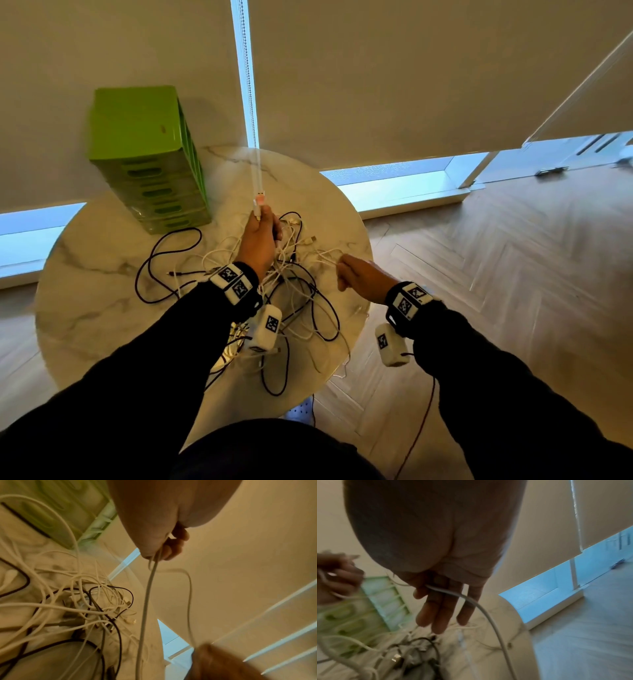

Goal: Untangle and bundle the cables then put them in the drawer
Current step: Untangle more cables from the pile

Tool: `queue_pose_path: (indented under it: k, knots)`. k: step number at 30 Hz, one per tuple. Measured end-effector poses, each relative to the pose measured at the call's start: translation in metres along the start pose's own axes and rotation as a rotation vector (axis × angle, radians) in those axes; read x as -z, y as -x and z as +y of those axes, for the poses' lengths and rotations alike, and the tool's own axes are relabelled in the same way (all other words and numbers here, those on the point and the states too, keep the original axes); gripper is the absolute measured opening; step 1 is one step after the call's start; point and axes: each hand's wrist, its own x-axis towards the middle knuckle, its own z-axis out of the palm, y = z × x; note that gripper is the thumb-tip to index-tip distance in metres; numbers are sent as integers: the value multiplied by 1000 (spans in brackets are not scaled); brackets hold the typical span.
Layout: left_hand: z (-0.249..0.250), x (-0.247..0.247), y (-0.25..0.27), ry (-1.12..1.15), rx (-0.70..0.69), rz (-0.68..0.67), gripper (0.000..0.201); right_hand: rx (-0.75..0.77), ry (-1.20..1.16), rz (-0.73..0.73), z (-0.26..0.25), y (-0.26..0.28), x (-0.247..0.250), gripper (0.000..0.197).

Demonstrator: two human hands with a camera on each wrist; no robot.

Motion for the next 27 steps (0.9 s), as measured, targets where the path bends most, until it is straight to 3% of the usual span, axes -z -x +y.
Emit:
queue_pose_path:
  k: [2, 3, 6, 7, 9, 11, 12, 15, 16, 18, 21, 24, 25, 27]
  knots:
    - [2, 5, -3, 169, 61, -41, 40, -146, 86, -105, 19, 10, 2, 16]
    - [3, 6, -4, 233, 98, -80, 41, -190, 130, -152, 28, 14, -1, 20]
    - [8, 6, 0, 299, 156, -212, 45, -118, 44, -102, 17, 20, -15, 97]
    - [9, 5, 4, 310, 165, -259, 43, -55, 10, -60, 4, 17, -20, 111]
    - [12, 0, 10, 328, 181, -335, 41, 68, -12, -40, -22, 5, -32, 119]
    - [17, -3, 15, 345, 184, -376, 38, 148, -28, -106, -47, -6, -43, 108]
    - [20, -3, 15, 357, 179, -374, 36, 148, -57, -151, -55, -10, -47, 93]
    - [29, 5, 11, 425, 162, -321, 31, 77, -293, -312, -72, -9, -57, 25]
    - [31, 10, 9, 451, 161, -300, 30, 47, -369, -350, -75, -8, -56, 19]
    - [33, 19, 4, 514, 177, -293, 33, 38, -355, -322, -74, -8, -47, 25]
    - [31, 29, 1, 514, 253, -347, 35, 132, 28, -30, -50, -19, -24, 26]
    - [26, 24, 7, 381, 287, -379, 34, 9, 406, 233, -31, -24, -10, 26]
    - [25, 21, 9, 377, 274, -362, 31, -19, 471, 253, -30, -23, -12, 26]
    - [23, 16, 10, 417, 216, -298, 23, -10, 524, 141, -35, -20, -24, 27]
